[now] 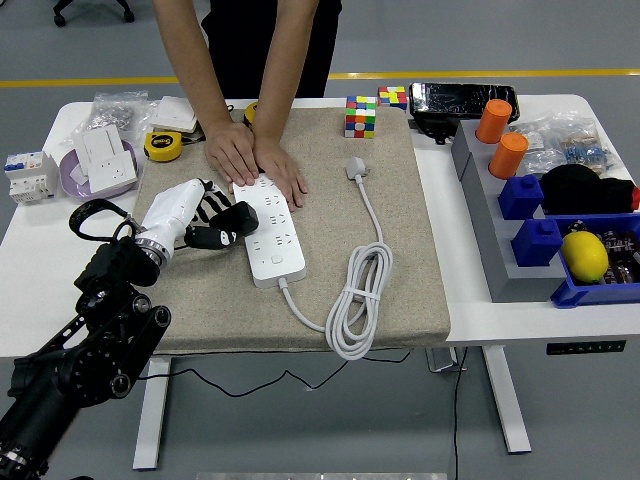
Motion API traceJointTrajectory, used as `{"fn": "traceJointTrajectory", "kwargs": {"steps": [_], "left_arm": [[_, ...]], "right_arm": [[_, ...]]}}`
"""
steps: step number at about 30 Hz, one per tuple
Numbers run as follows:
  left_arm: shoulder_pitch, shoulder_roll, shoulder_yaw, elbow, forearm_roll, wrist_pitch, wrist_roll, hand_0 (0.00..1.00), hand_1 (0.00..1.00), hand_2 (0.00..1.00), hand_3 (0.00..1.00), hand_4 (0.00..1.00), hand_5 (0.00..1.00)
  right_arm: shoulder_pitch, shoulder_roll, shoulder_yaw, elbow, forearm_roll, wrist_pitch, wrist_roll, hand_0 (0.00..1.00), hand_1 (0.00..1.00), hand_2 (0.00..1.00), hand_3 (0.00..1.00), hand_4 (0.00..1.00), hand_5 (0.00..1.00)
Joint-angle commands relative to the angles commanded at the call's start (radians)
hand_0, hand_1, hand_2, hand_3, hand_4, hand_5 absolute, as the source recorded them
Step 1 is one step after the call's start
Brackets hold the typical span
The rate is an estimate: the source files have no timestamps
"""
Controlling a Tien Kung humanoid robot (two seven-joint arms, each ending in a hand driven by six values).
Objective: Pick up the plug,place it near the board,insert it into the board,press the button
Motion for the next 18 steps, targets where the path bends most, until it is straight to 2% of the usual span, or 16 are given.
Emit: {"fn": "traceJointTrajectory", "kwargs": {"steps": [16,17,18], "left_arm": [[-0.001,0.0,-0.002,-0.007,-0.005,-0.012,-0.002,0.41,0.424,0.447,0.538,0.688,0.094],[-0.002,0.0,-0.002,-0.007,-0.006,-0.016,-0.002,0.431,0.44,0.462,0.538,0.806,0.112],[-0.003,0.0,-0.003,-0.007,-0.009,-0.019,-0.003,0.431,0.44,0.462,0.538,0.806,0.112]], "right_arm": [[-0.004,0.0,0.0,0.0,-0.001,0.0,0.0,0.819,0.744,0.74,0.757,0.998,0.797],[-0.003,0.0,0.0,0.0,-0.001,0.0,0.0,0.818,0.744,0.74,0.757,0.998,0.797],[-0.003,0.0,0.0,0.0,-0.001,0.0,0.0,0.818,0.744,0.74,0.757,0.998,0.797]]}}
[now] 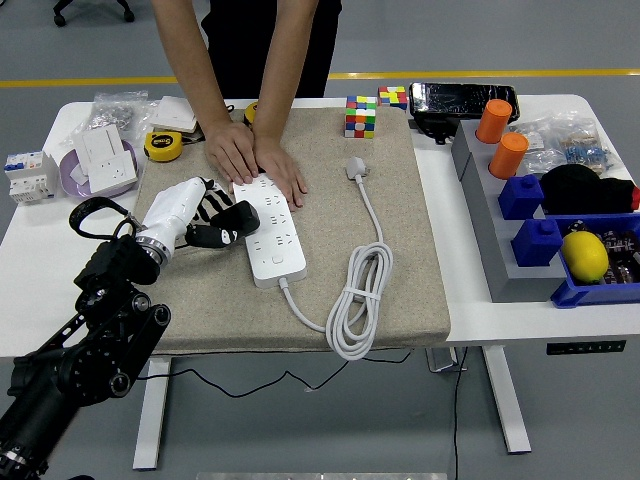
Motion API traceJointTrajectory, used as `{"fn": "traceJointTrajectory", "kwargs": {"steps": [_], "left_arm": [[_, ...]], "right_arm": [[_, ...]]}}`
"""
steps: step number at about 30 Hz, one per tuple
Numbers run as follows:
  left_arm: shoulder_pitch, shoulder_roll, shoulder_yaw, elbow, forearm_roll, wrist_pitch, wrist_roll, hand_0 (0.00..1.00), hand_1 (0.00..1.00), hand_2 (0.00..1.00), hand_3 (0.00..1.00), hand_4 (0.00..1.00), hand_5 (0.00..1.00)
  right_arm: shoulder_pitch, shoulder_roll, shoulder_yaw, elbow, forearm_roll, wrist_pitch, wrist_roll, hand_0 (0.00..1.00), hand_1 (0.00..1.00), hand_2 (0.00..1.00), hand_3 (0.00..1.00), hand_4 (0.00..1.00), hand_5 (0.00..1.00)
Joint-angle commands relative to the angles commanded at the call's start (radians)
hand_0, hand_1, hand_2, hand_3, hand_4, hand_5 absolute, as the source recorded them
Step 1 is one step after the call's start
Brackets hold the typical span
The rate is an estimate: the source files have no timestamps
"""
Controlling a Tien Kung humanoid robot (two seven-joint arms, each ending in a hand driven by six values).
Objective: Pick up the plug,place it near the board,insert it into the board,press the button
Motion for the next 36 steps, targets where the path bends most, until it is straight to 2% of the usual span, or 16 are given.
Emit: {"fn": "traceJointTrajectory", "kwargs": {"steps": [4,5,10,11,16,17,28,29,34,35,36], "left_arm": [[-0.002,0.0,-0.002,0.002,-0.016,-0.018,-0.005,0.431,0.44,0.462,0.538,0.806,0.112],[-0.003,0.0,-0.003,0.003,-0.02,-0.02,-0.007,0.491,0.614,0.564,0.573,0.998,0.23],[-0.006,0.0,-0.006,0.003,-0.023,-0.021,-0.011,0.491,0.614,0.564,0.573,0.998,0.23],[-0.007,0.0,-0.007,0.004,-0.023,-0.021,-0.011,0.538,0.716,0.677,0.681,0.998,0.267],[-0.01,0.0,-0.011,0.003,-0.022,-0.019,-0.014,0.538,0.716,0.677,0.681,0.998,0.267],[-0.011,0.0,-0.012,0.004,-0.021,-0.02,-0.013,0.597,0.76,0.718,0.738,0.998,0.282],[-0.016,0.0,-0.011,0.036,-0.011,-0.028,-0.012,0.604,0.759,0.713,0.738,0.998,0.286],[-0.016,0.0,-0.011,0.038,-0.01,-0.028,-0.012,0.593,0.745,0.689,0.724,0.998,0.284],[-0.015,0.0,-0.009,0.037,-0.008,-0.014,-0.014,0.593,0.745,0.689,0.724,0.998,0.284],[-0.016,0.0,-0.009,0.036,-0.006,-0.011,-0.015,0.541,0.652,0.523,0.561,0.906,0.185],[-0.016,0.0,-0.009,0.036,-0.004,-0.009,-0.014,0.541,0.652,0.523,0.561,0.906,0.185]], "right_arm": [[0.002,0.0,0.0,0.0,0.002,0.0,0.0,0.818,0.744,0.74,0.757,0.998,0.797],[0.002,0.0,0.001,0.0,0.002,-0.001,0.0,0.818,0.744,0.74,0.756,0.998,0.796],[0.004,0.0,0.001,0.0,0.003,-0.001,0.0,0.818,0.744,0.74,0.756,0.998,0.796],[0.004,0.0,0.001,0.0,0.004,-0.001,0.0,0.817,0.744,0.74,0.756,0.998,0.796],[0.004,0.0,0.001,0.0,0.004,-0.001,0.0,0.817,0.744,0.74,0.756,0.998,0.796],[0.004,0.0,0.001,0.0,0.004,-0.001,0.0,0.819,0.744,0.74,0.756,0.998,0.796],[0.006,0.0,0.002,0.0,0.004,-0.001,0.001,0.817,0.744,0.74,0.756,0.998,0.796],[0.006,0.0,0.003,0.0,0.003,-0.001,0.0,0.819,0.745,0.74,0.757,0.998,0.797],[0.005,0.0,0.003,0.0,0.002,-0.001,0.0,0.819,0.745,0.74,0.757,0.998,0.797],[0.005,0.0,0.003,0.0,0.002,-0.001,0.0,0.818,0.744,0.741,0.756,0.998,0.797],[0.005,0.0,0.003,0.0,0.001,-0.001,0.0,0.818,0.744,0.741,0.756,0.998,0.797]]}}
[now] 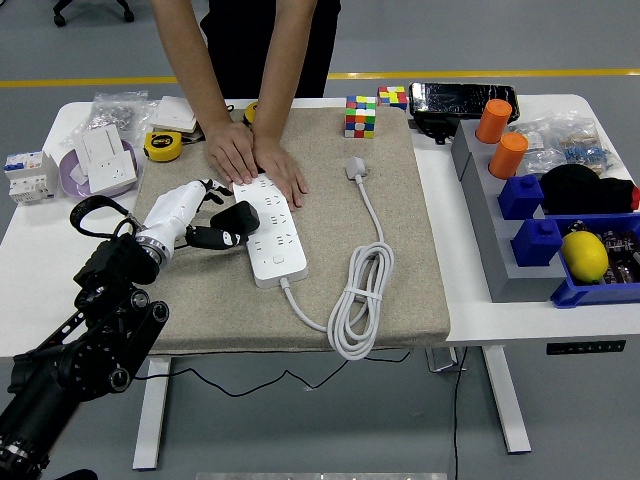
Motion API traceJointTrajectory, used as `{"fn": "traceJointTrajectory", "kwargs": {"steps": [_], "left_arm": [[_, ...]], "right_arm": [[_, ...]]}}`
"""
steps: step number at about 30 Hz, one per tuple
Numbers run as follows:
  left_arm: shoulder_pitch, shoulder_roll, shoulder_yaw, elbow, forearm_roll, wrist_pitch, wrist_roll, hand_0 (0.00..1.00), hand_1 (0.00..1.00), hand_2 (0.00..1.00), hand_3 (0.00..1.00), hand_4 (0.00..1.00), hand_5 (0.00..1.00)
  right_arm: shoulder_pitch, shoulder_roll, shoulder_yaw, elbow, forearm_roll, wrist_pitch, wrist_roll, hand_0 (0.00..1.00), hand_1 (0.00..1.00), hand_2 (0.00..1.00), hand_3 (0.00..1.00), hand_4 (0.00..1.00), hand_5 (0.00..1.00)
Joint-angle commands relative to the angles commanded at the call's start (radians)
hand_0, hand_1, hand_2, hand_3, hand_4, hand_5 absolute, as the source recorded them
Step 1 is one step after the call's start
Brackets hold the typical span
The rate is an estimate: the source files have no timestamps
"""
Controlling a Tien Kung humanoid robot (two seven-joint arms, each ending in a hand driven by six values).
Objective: Pick up the plug,place it near the board,insert it into the board,press the button
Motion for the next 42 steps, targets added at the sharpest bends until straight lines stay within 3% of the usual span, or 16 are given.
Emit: {"fn": "traceJointTrajectory", "kwargs": {"steps": [4,5,10,11,16,17,27,42], "left_arm": [[0.001,0.0,0.003,0.003,0.009,0.012,0.003,0.541,0.652,0.523,0.561,0.906,0.185],[0.002,0.0,0.005,0.004,0.012,0.015,0.004,0.487,0.533,0.456,0.518,0.784,0.146],[0.004,0.0,0.01,0.007,0.022,0.022,0.005,0.487,0.533,0.456,0.518,0.784,0.146],[0.004,0.0,0.011,0.008,0.023,0.023,0.005,0.462,0.493,0.432,0.501,0.713,0.114],[0.005,0.0,0.015,0.013,0.026,0.029,0.005,0.462,0.493,0.432,0.501,0.713,0.114],[0.006,0.0,0.016,0.013,0.026,0.032,0.005,0.438,0.412,0.414,0.493,0.666,0.075],[0.005,0.0,0.018,0.01,-0.009,0.056,-0.009,0.426,0.394,0.395,0.474,0.646,0.054],[0.004,0.0,0.002,-0.018,-0.023,0.053,-0.011,0.419,0.386,0.373,0.455,0.622,0.058]], "right_arm": [[-0.001,0.0,-0.001,0.0,-0.001,0.0,0.0,0.818,0.744,0.741,0.756,0.998,0.797],[-0.002,0.0,-0.001,0.0,-0.002,0.001,0.0,0.819,0.744,0.74,0.756,0.998,0.797],[-0.003,0.0,0.0,0.0,-0.005,0.001,-0.001,0.819,0.744,0.74,0.756,0.998,0.797],[-0.003,0.0,0.001,0.0,-0.005,0.001,-0.001,0.818,0.744,0.741,0.756,0.998,0.797],[-0.003,0.0,0.0,0.0,-0.004,0.001,-0.001,0.818,0.744,0.741,0.756,0.998,0.797],[-0.003,0.0,0.0,0.0,-0.004,0.001,-0.001,0.818,0.744,0.741,0.756,0.998,0.797],[-0.004,0.0,0.0,0.0,-0.005,0.001,0.0,0.817,0.744,0.741,0.756,0.998,0.797],[-0.001,0.001,0.005,0.0,-0.001,0.0,-0.001,0.819,0.744,0.74,0.756,0.998,0.797]]}}
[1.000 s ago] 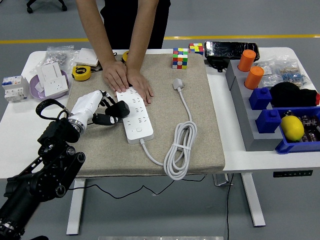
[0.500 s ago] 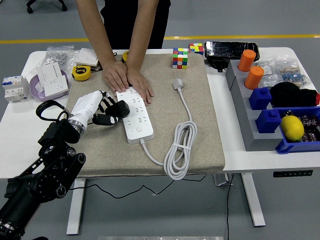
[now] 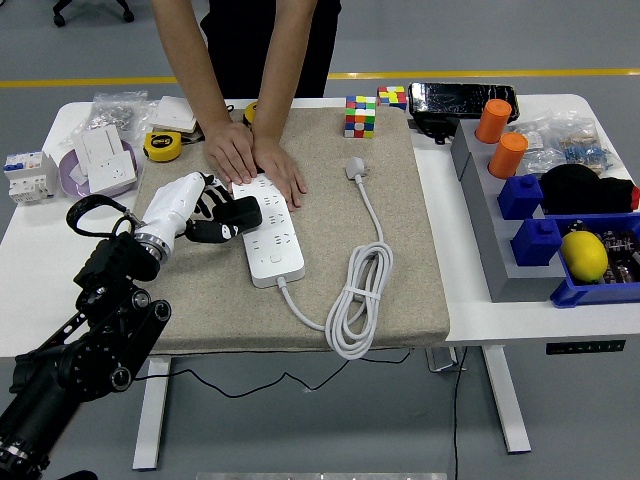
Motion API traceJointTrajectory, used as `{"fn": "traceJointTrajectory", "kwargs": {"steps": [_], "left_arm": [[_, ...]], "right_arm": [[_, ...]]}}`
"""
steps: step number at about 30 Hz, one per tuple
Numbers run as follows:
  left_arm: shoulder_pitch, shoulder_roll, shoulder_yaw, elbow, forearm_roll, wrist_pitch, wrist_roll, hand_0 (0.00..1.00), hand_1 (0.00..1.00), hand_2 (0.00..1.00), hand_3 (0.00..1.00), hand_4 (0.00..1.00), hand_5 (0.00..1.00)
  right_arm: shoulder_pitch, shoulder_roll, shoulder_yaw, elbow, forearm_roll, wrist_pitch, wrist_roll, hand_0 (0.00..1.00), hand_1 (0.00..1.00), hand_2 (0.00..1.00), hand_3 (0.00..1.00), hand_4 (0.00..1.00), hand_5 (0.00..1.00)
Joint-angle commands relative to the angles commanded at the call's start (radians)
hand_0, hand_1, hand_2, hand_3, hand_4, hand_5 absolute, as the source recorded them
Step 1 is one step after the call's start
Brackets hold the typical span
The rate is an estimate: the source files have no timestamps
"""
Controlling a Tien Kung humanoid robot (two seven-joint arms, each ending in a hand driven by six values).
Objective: Pick up the plug,place it near the board,insert it into the board,press the button
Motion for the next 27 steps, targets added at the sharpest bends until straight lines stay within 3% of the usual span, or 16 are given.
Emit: {"fn": "traceJointTrajectory", "kwargs": {"steps": [15,20,27], "left_arm": [[0.01,0.0,-0.042,-0.058,-0.014,-0.013,-0.007,0.418,0.387,0.369,0.45,0.614,0.054],[0.024,0.002,-0.091,-0.059,-0.006,-0.019,-0.004,0.418,0.388,0.37,0.451,0.609,0.048],[0.056,0.049,-0.13,-0.032,-0.004,-0.027,0.001,0.422,0.392,0.371,0.453,0.612,0.051]], "right_arm": [[0.0,0.002,0.002,0.0,0.002,-0.001,0.0,0.817,0.745,0.74,0.756,0.998,0.796],[-0.002,0.002,0.004,0.0,0.0,-0.001,0.0,0.817,0.744,0.74,0.757,0.998,0.796],[-0.007,0.002,0.008,0.0,-0.003,-0.001,0.0,0.818,0.744,0.74,0.757,0.998,0.796]]}}
